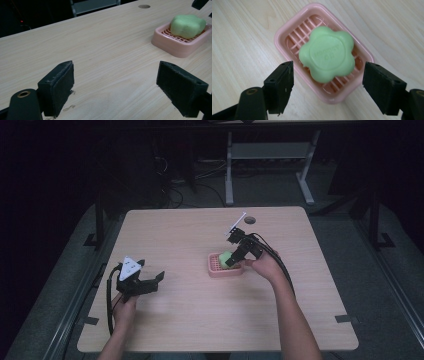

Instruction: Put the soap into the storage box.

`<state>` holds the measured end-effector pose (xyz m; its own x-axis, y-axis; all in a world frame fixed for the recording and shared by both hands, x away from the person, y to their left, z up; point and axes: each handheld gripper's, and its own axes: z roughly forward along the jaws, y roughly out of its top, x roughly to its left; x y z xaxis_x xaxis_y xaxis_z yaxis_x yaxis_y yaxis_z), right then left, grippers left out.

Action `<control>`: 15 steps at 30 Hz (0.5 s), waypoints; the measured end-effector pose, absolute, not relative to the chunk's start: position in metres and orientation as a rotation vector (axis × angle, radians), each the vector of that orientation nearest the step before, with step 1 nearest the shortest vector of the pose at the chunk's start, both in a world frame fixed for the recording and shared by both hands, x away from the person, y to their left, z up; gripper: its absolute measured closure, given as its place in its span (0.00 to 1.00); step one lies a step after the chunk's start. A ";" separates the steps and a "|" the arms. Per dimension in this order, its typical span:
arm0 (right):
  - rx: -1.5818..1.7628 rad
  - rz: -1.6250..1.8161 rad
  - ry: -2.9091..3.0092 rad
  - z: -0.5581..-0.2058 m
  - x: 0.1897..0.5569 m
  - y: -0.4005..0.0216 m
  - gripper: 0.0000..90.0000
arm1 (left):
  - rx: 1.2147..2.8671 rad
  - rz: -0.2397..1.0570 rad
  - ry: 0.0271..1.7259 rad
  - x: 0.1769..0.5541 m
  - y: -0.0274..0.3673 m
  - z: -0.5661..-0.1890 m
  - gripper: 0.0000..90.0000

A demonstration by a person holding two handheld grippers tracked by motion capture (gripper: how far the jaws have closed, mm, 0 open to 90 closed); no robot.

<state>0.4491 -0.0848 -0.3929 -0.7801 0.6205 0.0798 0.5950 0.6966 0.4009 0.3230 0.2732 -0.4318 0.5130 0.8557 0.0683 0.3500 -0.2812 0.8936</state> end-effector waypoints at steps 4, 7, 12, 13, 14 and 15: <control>1.030 0.656 2.828 -0.390 0.446 -0.092 0.27 | 1.852 0.710 0.998 0.323 0.273 -0.432 0.16; 1.030 0.674 2.828 -0.389 0.442 -0.096 0.27 | 1.854 0.707 0.999 0.323 0.273 -0.432 0.16; 1.054 0.685 2.819 -0.390 0.436 -0.107 0.27 | 1.858 0.709 0.996 0.323 0.272 -0.432 0.16; 1.058 0.685 2.818 -0.390 0.435 -0.109 0.27 | 1.859 0.709 0.996 0.323 0.272 -0.432 0.16; 1.059 0.686 2.816 -0.390 0.435 -0.111 0.27 | 1.859 0.708 0.998 0.323 0.272 -0.432 0.16; 1.062 0.686 2.813 -0.390 0.434 -0.113 0.27 | 1.856 0.703 1.001 0.323 0.272 -0.432 0.16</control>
<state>0.4339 -0.1132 -0.3901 -0.7615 0.6402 0.1010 0.6148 0.6642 0.4252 0.3230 0.2720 -0.4325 0.5134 0.8556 0.0667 0.3528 -0.2812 0.8924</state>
